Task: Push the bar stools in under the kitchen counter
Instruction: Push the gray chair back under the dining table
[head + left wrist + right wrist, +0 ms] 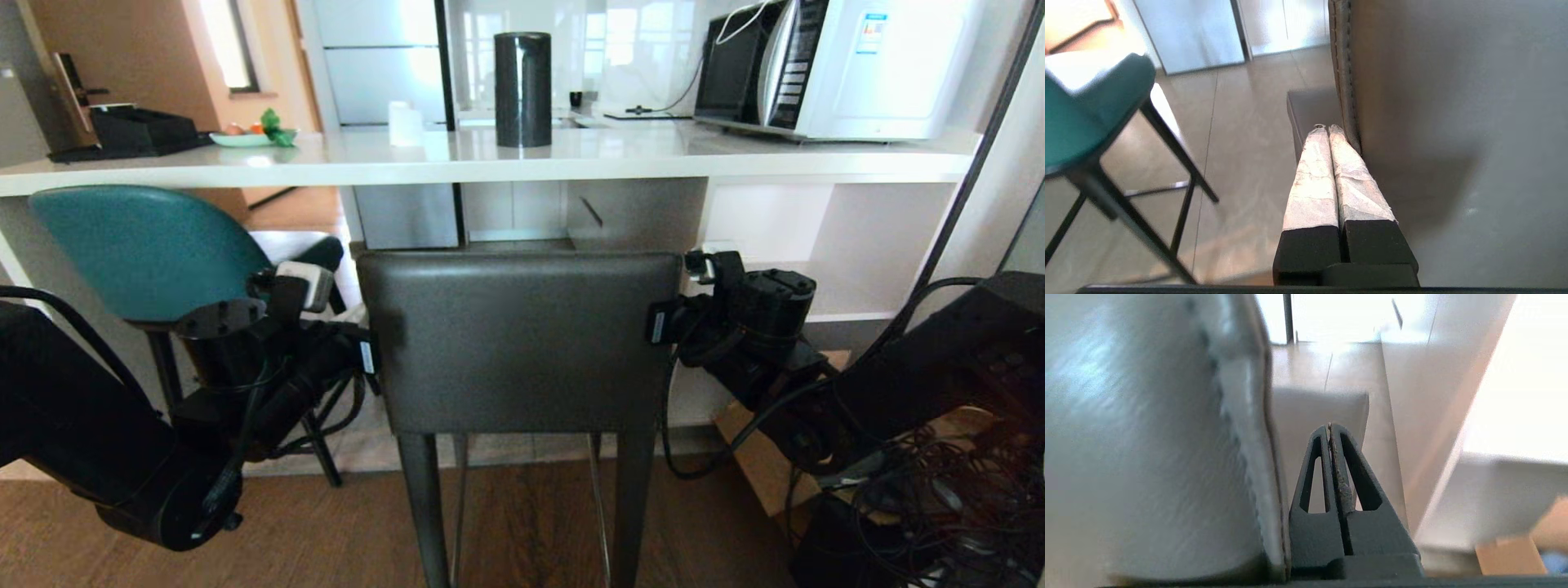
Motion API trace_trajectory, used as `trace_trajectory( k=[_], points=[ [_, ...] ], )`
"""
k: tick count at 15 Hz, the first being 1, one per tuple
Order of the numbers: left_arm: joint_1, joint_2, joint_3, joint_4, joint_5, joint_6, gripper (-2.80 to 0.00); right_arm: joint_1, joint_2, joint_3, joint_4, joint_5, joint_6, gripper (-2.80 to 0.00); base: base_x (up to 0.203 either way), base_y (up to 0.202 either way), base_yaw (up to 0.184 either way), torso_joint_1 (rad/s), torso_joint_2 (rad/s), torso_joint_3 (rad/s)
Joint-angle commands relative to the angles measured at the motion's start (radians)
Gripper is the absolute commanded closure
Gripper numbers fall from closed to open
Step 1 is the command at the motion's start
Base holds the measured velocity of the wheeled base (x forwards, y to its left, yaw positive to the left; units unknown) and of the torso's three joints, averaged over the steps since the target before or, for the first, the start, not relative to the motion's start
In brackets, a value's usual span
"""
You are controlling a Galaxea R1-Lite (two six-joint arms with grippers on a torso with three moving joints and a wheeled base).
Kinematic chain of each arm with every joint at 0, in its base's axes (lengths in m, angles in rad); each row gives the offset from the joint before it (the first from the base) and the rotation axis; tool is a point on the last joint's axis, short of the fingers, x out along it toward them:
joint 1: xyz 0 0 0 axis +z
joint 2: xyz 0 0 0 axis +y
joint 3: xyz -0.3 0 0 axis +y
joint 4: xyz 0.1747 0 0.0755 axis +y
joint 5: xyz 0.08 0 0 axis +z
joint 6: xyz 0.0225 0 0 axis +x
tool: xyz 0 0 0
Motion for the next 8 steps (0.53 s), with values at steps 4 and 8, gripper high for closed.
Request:
trace_trajectory(
  k=[4, 8],
  points=[
    [-0.002, -0.002, 0.002, 0.003, -0.001, 0.001, 0.0, 0.002, -0.003, 0.007, 0.006, -0.003, -0.001, 0.0, 0.184, 0.0, 0.001, 0.001, 0.0, 0.007],
    [-0.005, -0.032, 0.042, 0.003, -0.003, 0.001, 0.0, 0.003, -0.038, 0.067, -0.005, -0.006, -0.008, 0.0, 0.113, 0.0, 0.002, 0.0, 0.0, 0.004]
  ],
)
